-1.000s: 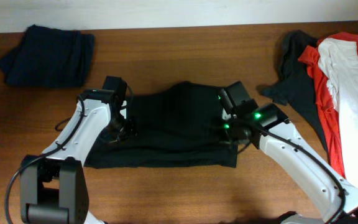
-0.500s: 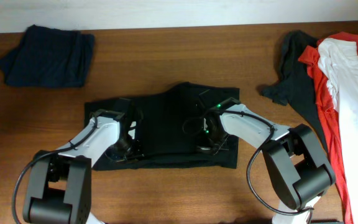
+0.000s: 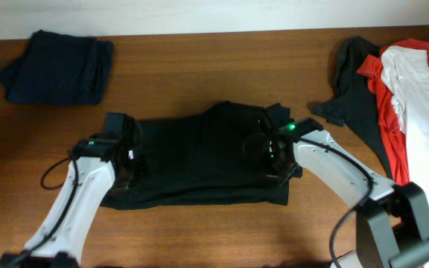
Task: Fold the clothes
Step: 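Grasp the top edge with both grippers and fold it down toward the bottom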
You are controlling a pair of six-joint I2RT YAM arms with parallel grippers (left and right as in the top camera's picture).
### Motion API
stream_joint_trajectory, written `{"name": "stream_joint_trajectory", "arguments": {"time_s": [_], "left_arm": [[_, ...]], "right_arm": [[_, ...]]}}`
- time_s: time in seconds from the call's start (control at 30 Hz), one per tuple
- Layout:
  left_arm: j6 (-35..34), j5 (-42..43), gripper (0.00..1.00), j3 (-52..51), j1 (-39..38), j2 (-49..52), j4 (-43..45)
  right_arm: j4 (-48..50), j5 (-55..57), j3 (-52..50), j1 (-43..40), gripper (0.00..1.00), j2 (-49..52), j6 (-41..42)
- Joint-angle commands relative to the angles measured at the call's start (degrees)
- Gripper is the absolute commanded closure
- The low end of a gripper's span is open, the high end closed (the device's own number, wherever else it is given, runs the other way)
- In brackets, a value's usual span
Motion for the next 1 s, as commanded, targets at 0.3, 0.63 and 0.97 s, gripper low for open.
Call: {"name": "stream_joint_trajectory", "arguments": {"time_s": [0.3, 0.63, 0.97], "left_arm": [[-2.25, -1.33, 1.0, -0.76, 5.6, 20.44, -2.29], [6.58, 14.08, 0.95, 4.66, 4.96, 1.86, 12.76], [-0.5, 4.72, 1.0, 4.66, 9.18, 27.76, 19.63]], "right_arm": [[6.43, -4.0, -14.05, -9.77, 0.96, 1.49, 3.39], [7.28, -10.67, -3.54, -13.51, 0.76, -8.11, -6.29], [14.71, -2.54, -3.58, -10.58, 0.96, 12.5, -5.84]]}}
